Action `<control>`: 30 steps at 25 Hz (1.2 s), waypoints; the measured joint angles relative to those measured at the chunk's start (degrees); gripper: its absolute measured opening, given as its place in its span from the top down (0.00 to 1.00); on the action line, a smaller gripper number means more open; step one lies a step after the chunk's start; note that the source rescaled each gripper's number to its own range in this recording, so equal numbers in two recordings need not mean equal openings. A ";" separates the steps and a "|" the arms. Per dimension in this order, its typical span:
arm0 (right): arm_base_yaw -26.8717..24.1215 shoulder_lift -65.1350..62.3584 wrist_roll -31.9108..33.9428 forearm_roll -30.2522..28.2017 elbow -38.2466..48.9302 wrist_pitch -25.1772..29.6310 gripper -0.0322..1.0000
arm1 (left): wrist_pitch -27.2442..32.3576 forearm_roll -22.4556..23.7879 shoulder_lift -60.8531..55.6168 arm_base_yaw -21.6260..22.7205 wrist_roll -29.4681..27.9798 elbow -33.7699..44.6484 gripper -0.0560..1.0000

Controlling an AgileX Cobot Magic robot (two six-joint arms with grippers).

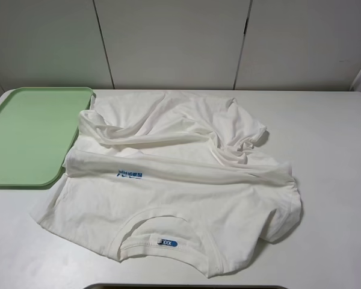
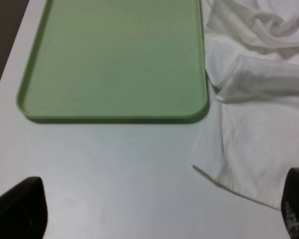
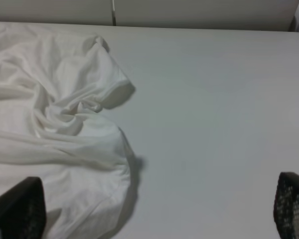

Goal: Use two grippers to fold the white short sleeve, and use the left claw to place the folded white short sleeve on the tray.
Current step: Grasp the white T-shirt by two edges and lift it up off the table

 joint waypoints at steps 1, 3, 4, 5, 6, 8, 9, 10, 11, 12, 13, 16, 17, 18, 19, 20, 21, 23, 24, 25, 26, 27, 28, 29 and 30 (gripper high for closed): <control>0.00 0.00 0.00 0.00 0.00 0.00 0.00 | 0.00 0.00 0.00 0.00 0.00 0.00 0.08; 0.00 0.00 0.00 0.00 0.00 0.00 0.00 | 0.00 0.00 0.00 0.00 0.00 0.00 0.08; 0.00 0.00 0.00 0.00 0.00 0.00 0.00 | 0.00 0.00 0.00 0.00 0.00 0.00 0.08; 0.00 0.00 0.00 0.00 0.00 0.06 0.00 | -0.02 0.00 0.00 0.00 0.00 0.00 0.08; 0.00 0.16 0.00 0.00 -0.06 0.12 0.00 | -0.13 0.00 0.00 0.00 0.00 0.00 0.08; 0.00 0.46 0.00 0.00 -0.16 0.30 0.00 | -0.19 -0.20 0.00 0.00 0.00 -0.46 0.08; 0.00 0.92 0.00 0.00 -0.50 0.61 0.00 | -0.19 -0.31 0.34 0.00 0.02 -2.10 0.08; 0.00 2.82 0.00 0.00 -1.49 1.14 0.00 | -0.11 -0.33 1.39 0.00 0.02 -3.07 0.09; 0.00 2.82 0.00 0.00 -1.49 1.14 0.00 | -0.11 -0.33 3.10 0.00 0.15 -4.31 0.09; 0.00 5.10 0.00 0.00 -2.57 1.30 0.00 | -0.11 -0.33 5.29 0.00 0.73 -5.58 0.09; 0.00 6.93 0.00 0.00 -3.64 1.35 0.00 | -0.11 -0.33 7.81 0.00 1.62 -6.90 0.09; 0.00 17.67 -0.59 0.02 -8.27 0.44 0.00 | -0.07 -0.33 13.76 0.00 3.63 -9.85 0.09; 0.00 20.00 -0.92 0.07 -9.30 -0.09 0.00 | -0.05 -0.33 16.51 0.00 4.58 -11.14 0.10; 0.00 22.78 -1.72 0.19 -10.53 -0.88 0.00 | 0.00 -0.33 19.38 0.00 5.47 -12.47 0.10; 0.00 25.59 -2.32 0.45 -11.77 -1.64 0.00 | 0.00 -0.33 22.98 0.00 6.24 -14.10 0.10; 0.00 27.90 -3.17 0.57 -12.60 -2.19 0.00 | 0.14 -0.33 26.59 0.00 7.11 -16.15 0.10; 0.00 29.77 -4.18 0.71 -13.68 -2.68 0.00 | 0.41 -0.33 30.89 0.00 8.14 -17.98 0.11; 0.00 34.62 -6.72 0.80 -15.56 -3.82 0.00 | 2.58 -0.12 41.14 -0.92 11.03 -23.50 0.11; 0.00 37.10 -8.85 0.80 -16.77 -3.95 0.00 | 2.77 0.15 43.67 -2.56 11.87 -25.03 0.11; 0.00 41.50 -11.77 0.86 -18.54 -3.95 0.00 | 2.72 0.44 46.15 -5.22 13.17 -26.51 0.11; 0.00 43.85 -13.25 1.00 -19.48 -4.02 0.00 | 2.58 0.95 47.59 -7.40 14.37 -27.36 0.11; 0.48 46.42 -14.68 1.08 -20.38 -4.23 0.00 | 2.39 1.45 49.18 -10.16 15.88 -28.20 0.11; 1.41 48.46 -15.86 1.08 -21.58 -4.43 0.00 | 2.39 2.14 50.42 -12.47 16.95 -28.73 0.12; 2.88 50.83 -16.83 1.08 -22.38 -4.91 0.00 | 2.39 2.82 51.65 -14.78 17.87 -29.12 0.12; 4.68 53.00 -17.64 1.08 -23.27 -5.25 0.00 | 2.32 3.44 53.15 -17.47 18.63 -29.41 0.12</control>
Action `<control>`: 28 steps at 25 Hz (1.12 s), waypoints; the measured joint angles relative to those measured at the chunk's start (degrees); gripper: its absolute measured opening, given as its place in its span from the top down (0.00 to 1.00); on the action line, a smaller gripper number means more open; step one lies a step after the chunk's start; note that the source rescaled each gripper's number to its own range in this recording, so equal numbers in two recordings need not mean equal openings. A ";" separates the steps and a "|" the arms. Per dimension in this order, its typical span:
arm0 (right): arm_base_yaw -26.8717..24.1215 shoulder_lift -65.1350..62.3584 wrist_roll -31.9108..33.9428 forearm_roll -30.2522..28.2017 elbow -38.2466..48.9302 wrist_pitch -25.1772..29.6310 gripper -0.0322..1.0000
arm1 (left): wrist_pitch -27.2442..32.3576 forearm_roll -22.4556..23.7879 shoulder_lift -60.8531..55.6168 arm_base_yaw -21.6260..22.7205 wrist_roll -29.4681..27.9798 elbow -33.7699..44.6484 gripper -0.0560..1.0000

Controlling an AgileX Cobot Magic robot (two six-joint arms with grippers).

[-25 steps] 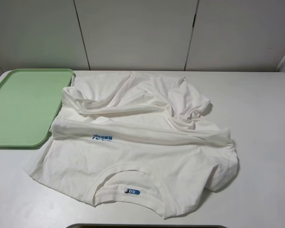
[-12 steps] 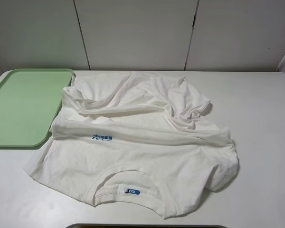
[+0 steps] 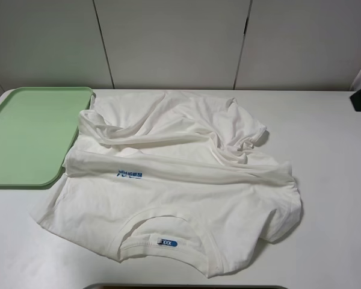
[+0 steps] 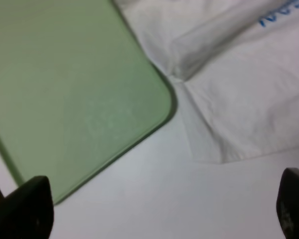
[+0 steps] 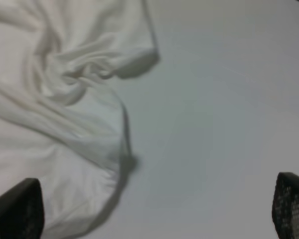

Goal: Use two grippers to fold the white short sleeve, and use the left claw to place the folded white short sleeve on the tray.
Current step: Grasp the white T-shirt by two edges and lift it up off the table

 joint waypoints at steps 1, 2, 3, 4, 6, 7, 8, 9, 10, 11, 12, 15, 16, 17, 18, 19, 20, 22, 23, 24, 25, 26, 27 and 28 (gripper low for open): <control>1.73 1.73 -0.99 0.00 -0.69 -0.31 0.00 | -0.06 0.39 1.23 -2.12 0.57 -0.06 0.12; 1.73 1.73 -0.99 0.00 -0.69 -0.31 0.00 | -0.06 0.39 1.23 -2.12 0.57 -0.06 0.12; 3.96 4.02 -2.02 -0.07 -1.56 -0.75 0.00 | -0.06 0.57 2.45 -4.06 1.10 -0.13 0.12; 5.91 5.60 -2.54 -0.28 -2.08 -1.37 0.00 | -0.06 0.63 3.85 -6.26 1.68 -0.18 0.12; 12.51 10.73 -4.56 -0.46 -2.95 -3.64 0.00 | -0.18 0.87 7.73 -12.74 2.81 -0.19 0.12; 14.65 13.00 -5.21 -0.46 -3.06 -4.36 0.00 | -0.23 1.10 8.70 -14.58 3.51 -0.19 0.12; 17.24 15.61 -6.31 -0.52 -3.06 -5.79 0.00 | -0.30 1.51 9.44 -16.02 4.10 -0.19 0.12; 18.93 17.29 -7.04 -0.52 -3.06 -6.73 0.00 | -0.41 1.98 10.33 -17.76 4.87 0.00 0.12; 20.35 19.35 -7.89 -0.52 -3.06 -7.54 0.00 | -0.61 2.14 10.91 -18.74 5.55 0.39 0.12; 21.23 21.10 -8.58 -0.52 -3.06 -8.56 0.00 | -0.61 2.14 10.91 -18.74 5.55 0.39 0.12; 21.87 23.23 -9.26 -0.47 -3.06 -9.82 0.00 | -0.75 2.29 11.36 -19.32 6.15 0.63 0.12; 22.25 28.86 -10.07 -0.47 -3.06 -12.09 0.00 | -1.75 3.01 13.21 -20.04 8.52 2.28 0.12; 22.25 30.13 -10.30 -0.68 -3.06 -11.89 0.00 | -2.27 3.37 13.48 -20.04 9.18 2.70 0.12; 22.33 31.87 -11.11 -1.21 -3.06 -11.73 0.00 | -3.06 4.06 14.46 -20.09 10.05 3.58 0.12; 22.35 32.62 -11.82 -1.52 -3.06 -11.54 0.00 | -3.61 4.52 15.18 -20.09 10.57 4.32 0.12; 22.40 33.61 -12.82 -2.03 -3.06 -11.22 0.00 | -5.91 5.12 16.67 -20.09 12.11 5.48 0.12; 22.40 34.30 -14.42 -2.42 -3.06 -10.85 0.00 | -6.97 5.22 17.47 -20.09 12.80 6.06 0.12; 22.40 35.73 -18.26 -2.75 -3.06 -10.29 0.00 | -10.50 5.22 21.42 -20.09 14.42 6.90 0.12; 22.40 36.04 -19.71 -2.75 -3.06 -10.29 0.00 | -11.64 5.22 22.91 -20.09 14.68 6.90 0.12; 22.40 36.04 -19.71 -2.75 -3.06 -10.29 0.00 | -11.64 5.22 22.91 -20.09 14.68 6.90 0.12; 22.40 36.57 -21.44 -2.75 -3.06 -10.29 0.00 | -13.30 5.27 24.42 -20.09 14.76 6.90 0.12; 22.40 37.09 -22.73 -2.68 -3.06 -10.29 0.00 | -15.14 5.33 26.75 -20.09 14.95 6.90 0.12; 22.40 37.97 -25.10 -2.33 -3.06 -10.29 0.00 | -16.64 5.58 29.16 -20.09 15.77 6.90 0.12; 22.40 38.48 -25.95 -2.16 -3.06 -10.29 0.00 | -17.56 6.05 31.42 -20.09 16.80 6.90 0.12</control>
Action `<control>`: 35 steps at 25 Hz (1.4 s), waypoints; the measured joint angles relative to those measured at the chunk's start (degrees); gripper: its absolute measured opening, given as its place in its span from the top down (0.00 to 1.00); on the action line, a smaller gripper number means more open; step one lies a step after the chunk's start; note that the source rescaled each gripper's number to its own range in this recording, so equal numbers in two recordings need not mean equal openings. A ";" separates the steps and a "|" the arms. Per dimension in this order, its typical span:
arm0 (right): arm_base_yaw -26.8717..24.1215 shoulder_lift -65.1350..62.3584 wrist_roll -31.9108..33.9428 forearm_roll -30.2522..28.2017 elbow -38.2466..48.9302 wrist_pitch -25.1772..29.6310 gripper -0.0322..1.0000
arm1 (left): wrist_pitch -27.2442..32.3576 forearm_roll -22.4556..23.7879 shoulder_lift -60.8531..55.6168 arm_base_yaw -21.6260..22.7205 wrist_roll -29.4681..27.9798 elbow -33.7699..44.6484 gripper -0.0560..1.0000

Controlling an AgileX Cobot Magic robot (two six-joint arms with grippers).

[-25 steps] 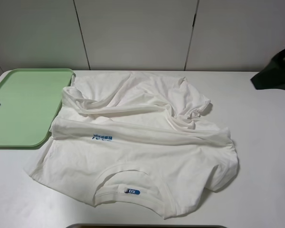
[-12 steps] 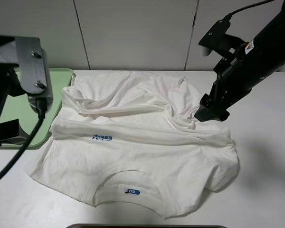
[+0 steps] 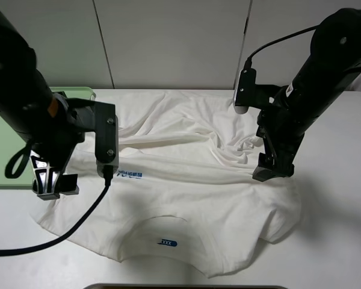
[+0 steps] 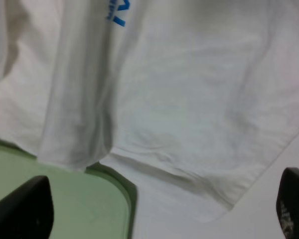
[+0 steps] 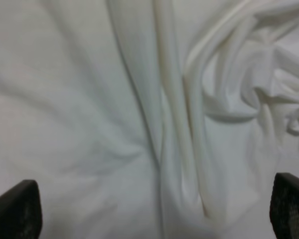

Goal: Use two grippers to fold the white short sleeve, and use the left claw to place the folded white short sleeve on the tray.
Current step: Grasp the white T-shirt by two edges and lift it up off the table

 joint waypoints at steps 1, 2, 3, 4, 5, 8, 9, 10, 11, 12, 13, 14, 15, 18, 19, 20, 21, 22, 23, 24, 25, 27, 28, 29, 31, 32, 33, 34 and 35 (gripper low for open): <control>0.00 0.95 -2.67 0.75 0.00 0.09 0.00 | -0.41 0.48 1.44 0.00 0.71 0.00 0.12; 0.00 1.93 -4.41 1.02 0.00 0.12 0.00 | -0.56 0.96 3.12 0.05 1.36 0.00 0.12; 0.00 2.45 -5.67 1.08 0.00 0.12 0.00 | -0.86 1.30 4.76 0.27 2.03 0.00 0.12; 0.00 2.92 -6.54 1.08 0.00 0.12 0.00 | -1.41 1.46 6.47 0.84 2.69 0.00 0.12; 0.00 3.26 -7.20 1.03 0.00 0.05 0.00 | -1.98 1.65 7.73 1.52 3.27 0.00 0.12; 0.00 4.30 -8.31 0.36 0.00 -0.28 0.00 | -3.69 2.66 10.25 4.13 5.33 0.00 0.12; 0.00 4.71 -8.49 0.13 0.23 -0.38 0.00 | -4.27 3.07 10.84 5.08 6.02 0.00 0.12; 0.00 5.23 -8.50 0.02 0.66 -0.63 0.00 | -5.09 3.22 11.20 6.05 6.64 0.00 0.12; 0.00 5.81 -8.50 -0.21 1.23 -0.66 0.00 | -5.52 3.32 11.51 6.96 7.20 -0.10 0.12; 0.00 6.54 -8.52 -0.62 2.11 -0.88 0.00 | -6.09 3.36 11.80 7.96 7.94 -0.33 0.12; 0.00 7.05 -8.52 -1.04 2.83 -1.14 0.00 | -6.09 3.36 11.80 7.96 7.94 -0.33 0.12; 0.00 7.80 -8.57 -1.81 4.22 -1.87 0.00 | -6.37 3.41 12.26 8.67 8.52 -0.70 0.12; 0.00 7.95 -8.57 -2.37 4.93 -2.44 0.00 | -6.54 3.41 12.45 9.01 8.69 -0.98 0.12; 0.00 8.00 -8.57 -3.46 6.06 -4.24 0.00 | -7.35 3.42 14.70 9.54 9.42 -2.95 0.12; 0.00 8.00 -8.63 -3.52 6.16 -4.81 0.00 | -7.35 3.42 14.70 9.54 9.42 -2.95 0.12; 0.00 8.00 -8.67 -3.67 6.16 -5.16 0.00 | -7.68 3.42 15.23 9.54 9.42 -3.44 0.12; 0.00 8.00 -8.67 -3.67 6.16 -5.47 0.00 | -7.93 3.42 15.76 9.54 9.42 -3.94 0.12; 0.00 8.00 -8.67 -3.67 6.23 -6.08 0.00 | -8.14 3.42 16.29 9.54 9.48 -4.46 0.12; 0.00 8.00 -8.67 -3.67 6.22 -6.69 0.00 | -8.60 3.42 17.64 9.54 9.48 -5.88 0.12; 0.00 8.00 -8.67 -3.67 6.22 -7.06 0.00 | -8.76 3.42 17.95 9.54 9.48 -6.27 0.12; 0.00 8.00 -8.67 -3.67 6.22 -7.50 0.00 | -9.17 3.42 18.84 9.54 9.53 -7.07 0.12; 0.00 8.00 -8.67 -3.67 6.22 -8.08 0.00 | -9.57 3.42 20.74 9.54 9.58 -8.14 0.12; 0.00 8.00 -8.67 -3.67 6.22 -8.48 0.00 | -9.87 3.42 21.65 9.54 9.64 -8.26 0.12; 0.00 8.00 -8.67 -4.07 6.22 -9.39 0.00 | -9.87 3.42 21.65 9.54 9.64 -8.26 0.12; 0.00 8.00 -8.67 -4.07 6.22 -9.91 0.00 | -10.26 3.42 22.61 9.54 10.32 -8.31 0.12; 0.00 8.00 -8.67 -4.07 6.22 -9.91 0.00 | -10.26 3.42 22.61 9.54 10.32 -8.31 0.12; 0.00 8.00 -8.67 -4.47 6.22 -10.63 0.00 | -10.36 3.42 22.94 9.61 10.64 -8.31 0.12; 0.00 8.00 -8.67 -4.59 6.22 -10.83 0.00 | -10.45 3.42 23.20 9.62 10.90 -8.37 0.12; 0.00 8.00 -8.67 -4.68 6.22 -10.97 0.00 | -10.69 3.42 24.01 9.88 11.52 -8.47 0.12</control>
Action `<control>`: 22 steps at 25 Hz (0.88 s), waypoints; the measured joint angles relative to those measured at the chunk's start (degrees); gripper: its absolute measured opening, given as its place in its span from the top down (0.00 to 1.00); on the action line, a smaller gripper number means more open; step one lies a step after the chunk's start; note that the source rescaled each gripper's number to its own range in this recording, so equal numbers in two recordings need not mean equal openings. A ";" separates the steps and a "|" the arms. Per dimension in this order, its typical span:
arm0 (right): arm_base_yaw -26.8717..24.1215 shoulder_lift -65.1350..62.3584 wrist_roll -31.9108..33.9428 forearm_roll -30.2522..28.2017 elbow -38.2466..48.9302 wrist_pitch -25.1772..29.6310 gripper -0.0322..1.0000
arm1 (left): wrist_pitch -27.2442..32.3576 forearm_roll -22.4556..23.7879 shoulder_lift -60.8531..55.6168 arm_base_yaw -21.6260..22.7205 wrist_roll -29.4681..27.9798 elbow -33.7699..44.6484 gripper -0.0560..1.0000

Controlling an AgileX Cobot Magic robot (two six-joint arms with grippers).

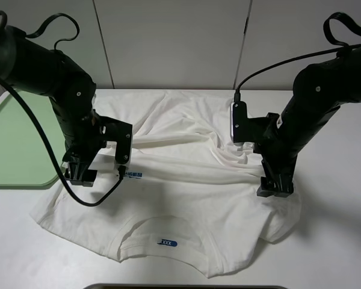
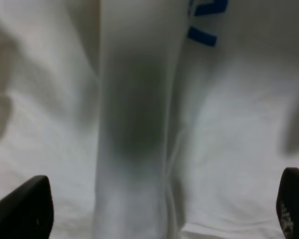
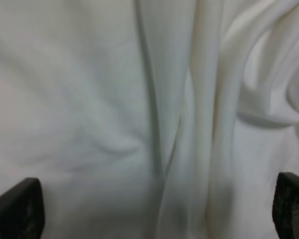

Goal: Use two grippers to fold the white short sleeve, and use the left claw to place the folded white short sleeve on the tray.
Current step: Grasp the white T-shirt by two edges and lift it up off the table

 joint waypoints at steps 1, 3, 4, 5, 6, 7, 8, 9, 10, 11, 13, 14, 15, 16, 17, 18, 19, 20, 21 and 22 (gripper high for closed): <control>0.00 0.00 -0.03 -0.13 0.00 -0.10 0.00 | 0.00 0.00 0.24 0.06 0.08 0.00 0.12; 0.00 0.00 -0.03 -0.44 0.00 -0.96 0.00 | -0.56 0.00 1.32 0.39 0.52 0.00 0.12; 0.00 0.00 -0.03 -0.50 0.00 -1.41 0.00 | -0.79 0.00 1.56 0.55 0.59 0.00 0.12; 0.00 0.00 -0.03 -0.71 0.00 -1.71 0.00 | -1.26 0.00 1.93 0.75 0.95 0.00 0.12; 0.00 0.00 -0.03 -0.95 0.00 -2.09 0.00 | -1.26 0.00 1.93 0.75 0.95 0.00 0.12; 0.00 0.00 -0.03 -1.35 0.00 -2.38 0.00 | -2.14 0.00 2.36 0.96 1.51 0.00 0.12; 0.00 0.00 -0.03 -1.89 0.00 -2.63 0.00 | -2.40 0.00 2.91 1.01 1.81 0.00 0.12; 0.00 0.00 -0.03 -2.22 0.00 -2.92 0.00 | -2.68 0.00 3.10 1.01 1.94 0.00 0.12; 0.00 0.00 -0.03 -2.64 0.00 -3.10 0.00 | -2.99 0.00 3.10 1.01 1.94 0.00 0.12; -0.15 0.00 -0.03 -3.00 0.00 -3.44 0.00 | -2.99 0.00 3.10 1.01 1.94 0.00 0.12; -1.20 0.95 -0.03 -3.33 0.00 -4.75 0.00 | -3.26 0.00 3.10 1.01 1.94 0.00 0.12; -1.38 1.73 -0.03 -3.42 0.00 -4.75 0.00 | -3.34 0.00 3.10 1.01 1.94 0.00 0.12; -1.50 2.47 -0.03 -3.57 0.00 -4.75 0.00 | -3.38 0.00 3.10 1.01 1.94 0.00 0.12; -1.50 3.33 -0.03 -3.69 0.00 -4.79 0.00 | -3.48 0.00 3.10 1.01 1.99 0.00 0.12; -1.50 4.49 -0.03 -3.69 0.00 -5.24 0.00 | -4.05 0.00 3.10 1.01 1.99 0.00 0.12; -1.50 5.29 -0.03 -3.69 0.00 -5.86 0.00 | -4.30 0.00 3.10 1.01 1.99 0.00 0.12; -1.50 5.29 -0.03 -3.69 0.00 -5.86 0.00 | -4.30 0.00 3.10 1.01 1.99 0.00 0.12; -1.50 5.92 -0.03 -3.69 0.00 -6.13 0.00 | -4.36 0.00 3.10 1.01 1.99 0.00 0.12; -1.50 6.56 -0.03 -3.69 0.00 -6.16 0.00 | -4.43 0.00 3.10 1.01 1.99 0.00 0.12; -1.50 7.27 -0.03 -3.69 0.00 -6.42 0.00 | -4.56 0.00 3.10 1.01 1.99 0.00 0.12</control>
